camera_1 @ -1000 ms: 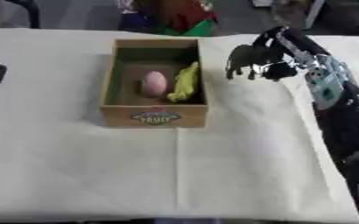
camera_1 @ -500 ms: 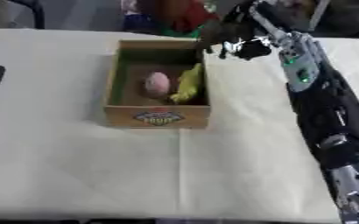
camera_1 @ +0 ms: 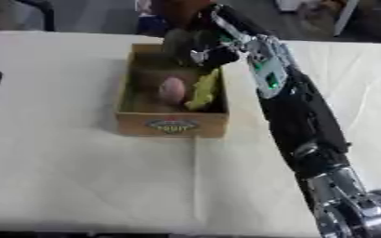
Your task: Pick up objects on the table and place them in the box.
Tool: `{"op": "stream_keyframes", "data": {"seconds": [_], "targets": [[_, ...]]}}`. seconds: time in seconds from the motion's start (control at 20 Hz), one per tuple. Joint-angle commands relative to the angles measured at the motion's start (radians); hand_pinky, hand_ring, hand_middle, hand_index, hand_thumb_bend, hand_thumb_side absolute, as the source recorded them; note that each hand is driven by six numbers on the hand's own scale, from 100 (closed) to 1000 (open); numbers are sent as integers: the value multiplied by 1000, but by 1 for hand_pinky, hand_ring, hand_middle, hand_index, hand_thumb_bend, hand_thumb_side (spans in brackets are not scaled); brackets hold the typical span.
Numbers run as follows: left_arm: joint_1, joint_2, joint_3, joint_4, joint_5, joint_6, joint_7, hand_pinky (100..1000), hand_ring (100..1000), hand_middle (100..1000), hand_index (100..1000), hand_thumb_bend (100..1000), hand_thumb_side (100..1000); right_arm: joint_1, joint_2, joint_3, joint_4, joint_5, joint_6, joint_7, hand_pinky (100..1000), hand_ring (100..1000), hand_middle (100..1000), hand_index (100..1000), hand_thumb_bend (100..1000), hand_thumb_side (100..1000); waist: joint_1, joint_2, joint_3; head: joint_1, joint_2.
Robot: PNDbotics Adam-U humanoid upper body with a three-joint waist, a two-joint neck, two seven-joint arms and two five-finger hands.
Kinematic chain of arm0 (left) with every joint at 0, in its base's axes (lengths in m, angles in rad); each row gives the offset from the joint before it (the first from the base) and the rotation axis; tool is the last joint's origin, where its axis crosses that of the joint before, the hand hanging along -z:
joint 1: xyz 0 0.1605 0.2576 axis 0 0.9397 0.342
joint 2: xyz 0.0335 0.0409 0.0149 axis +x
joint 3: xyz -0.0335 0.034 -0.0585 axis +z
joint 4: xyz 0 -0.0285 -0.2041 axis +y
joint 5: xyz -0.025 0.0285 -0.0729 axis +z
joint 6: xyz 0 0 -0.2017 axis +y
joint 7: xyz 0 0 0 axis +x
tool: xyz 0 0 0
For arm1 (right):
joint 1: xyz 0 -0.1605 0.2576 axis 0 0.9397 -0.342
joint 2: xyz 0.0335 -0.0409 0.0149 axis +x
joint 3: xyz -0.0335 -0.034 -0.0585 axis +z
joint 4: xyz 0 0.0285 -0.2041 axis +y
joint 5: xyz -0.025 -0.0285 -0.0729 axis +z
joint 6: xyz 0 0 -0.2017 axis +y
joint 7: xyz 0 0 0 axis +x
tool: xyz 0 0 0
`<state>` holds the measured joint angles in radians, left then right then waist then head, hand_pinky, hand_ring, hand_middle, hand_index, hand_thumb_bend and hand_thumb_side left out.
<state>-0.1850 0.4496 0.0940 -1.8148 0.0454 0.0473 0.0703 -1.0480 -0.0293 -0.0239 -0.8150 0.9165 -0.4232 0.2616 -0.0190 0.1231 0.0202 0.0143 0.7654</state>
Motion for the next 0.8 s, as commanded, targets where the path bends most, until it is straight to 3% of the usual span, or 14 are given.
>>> {"op": "stream_keyframes", "data": {"seconds": [0.05,0.2,0.35,0.55,0.8], "targets": [[-13,10,-2,-20,6,0,-8,709,573,570,701,471,100,-15,36,2,22,57,2,-2,500,388,214,462,100,214,8,-14,4,-7,5],[-14,7,-4,-20,5,0,-11,710,573,570,701,471,100,-6,57,3,42,104,0,-13,555,473,330,590,100,225,10,-13,9,-7,5],[-11,7,-2,-19,4,1,-12,713,573,570,701,470,100,-2,57,0,49,125,-2,-31,645,677,545,770,100,213,9,-13,9,-6,5],[-8,7,0,-17,3,2,-13,716,574,571,702,456,100,-6,39,-11,41,111,6,-60,767,862,732,870,100,159,5,-13,5,-3,5],[-5,7,1,-18,3,3,-14,718,575,571,703,445,100,-9,7,-25,-13,35,10,-96,844,959,801,898,100,100,3,-14,-1,0,5]]}}
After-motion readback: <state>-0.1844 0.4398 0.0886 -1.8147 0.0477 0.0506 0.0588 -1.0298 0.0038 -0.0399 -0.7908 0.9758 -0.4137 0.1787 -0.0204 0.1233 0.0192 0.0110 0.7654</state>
